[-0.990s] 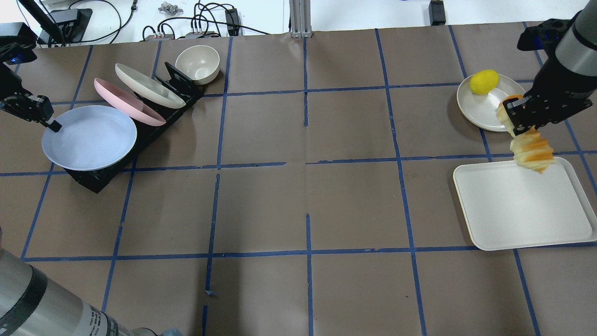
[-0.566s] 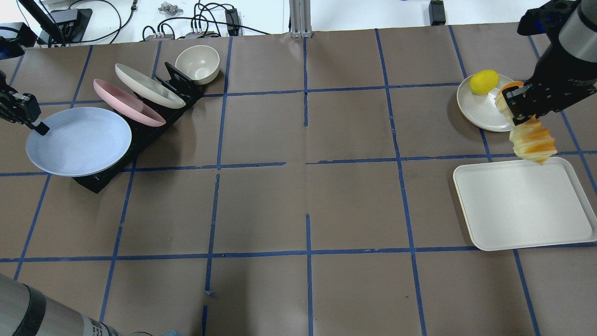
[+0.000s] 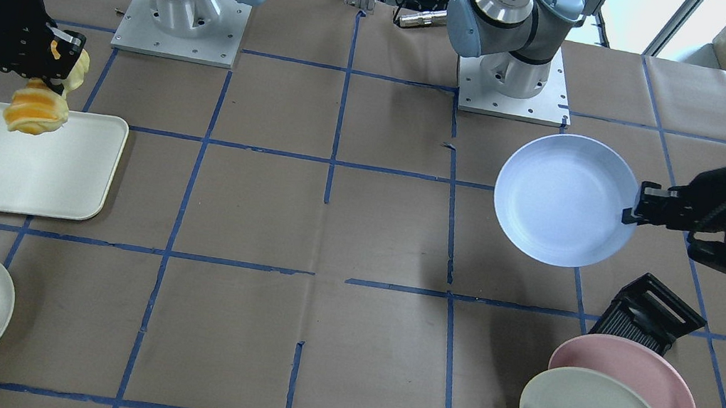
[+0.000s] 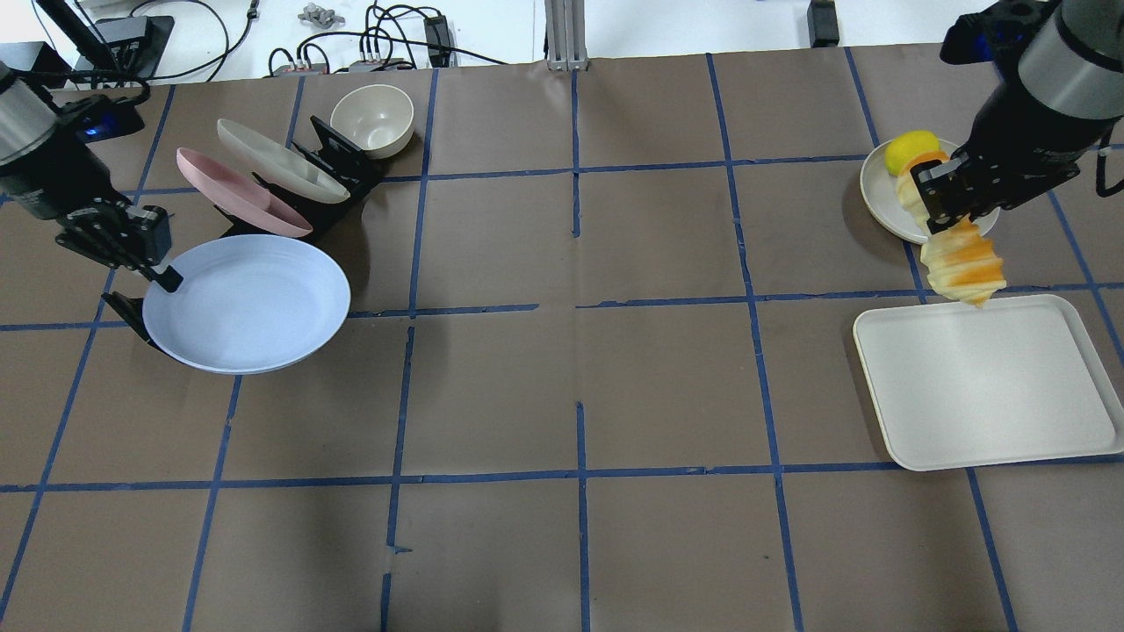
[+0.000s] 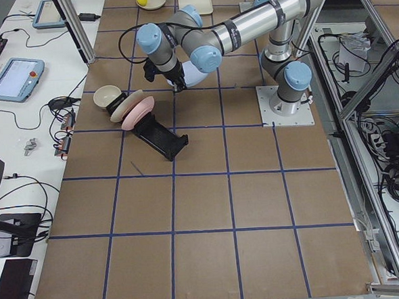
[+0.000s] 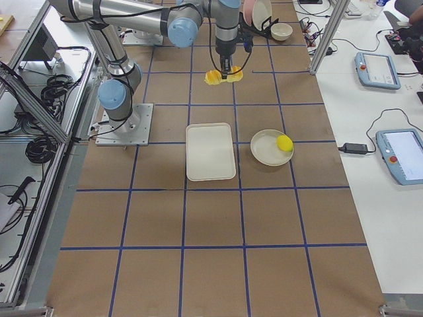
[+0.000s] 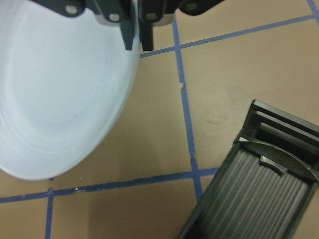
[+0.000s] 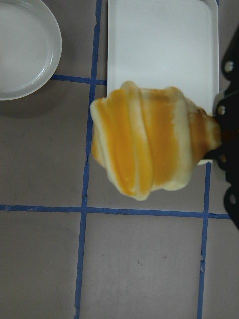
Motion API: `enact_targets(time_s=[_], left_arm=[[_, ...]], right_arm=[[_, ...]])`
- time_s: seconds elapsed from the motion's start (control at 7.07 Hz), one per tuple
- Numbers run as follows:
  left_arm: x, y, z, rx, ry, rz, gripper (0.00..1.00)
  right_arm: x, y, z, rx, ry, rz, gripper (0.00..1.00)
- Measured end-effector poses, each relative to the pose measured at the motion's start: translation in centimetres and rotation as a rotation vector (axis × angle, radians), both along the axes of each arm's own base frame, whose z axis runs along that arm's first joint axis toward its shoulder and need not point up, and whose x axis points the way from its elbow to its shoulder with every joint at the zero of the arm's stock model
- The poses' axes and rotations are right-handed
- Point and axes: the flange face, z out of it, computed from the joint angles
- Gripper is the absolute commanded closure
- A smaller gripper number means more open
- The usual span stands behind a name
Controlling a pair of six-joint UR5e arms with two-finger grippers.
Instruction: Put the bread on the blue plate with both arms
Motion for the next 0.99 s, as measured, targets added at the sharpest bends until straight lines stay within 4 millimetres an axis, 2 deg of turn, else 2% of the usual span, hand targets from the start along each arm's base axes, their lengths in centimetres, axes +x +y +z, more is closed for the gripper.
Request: enact_targets(time_s=[0.28, 0.57, 0.71, 0.99], left_arm=[[-7.6, -1.0, -1.4, -0.035, 0.058, -0.014, 0.87], [-15.0, -3.1, -4.7, -0.079, 0.104, -0.022, 0.87], [-18.2, -4.1, -6.8, -0.110, 0.124, -0.034, 0.87], [-23.0, -5.5, -10.4, -0.163, 0.166, -0.053, 0.87]], right_arm=[[0.1, 0.0, -0.2, 0.003, -0.010, 0.001, 0.90], [0.8, 0.0, -0.3, 0.004, -0.023, 0.011, 0.90], [1.7, 0.1, -0.2, 0.003, -0.030, 0.030, 0.90], [4.0, 0.3, -0.5, 0.004, -0.038, 0.076, 0.90]])
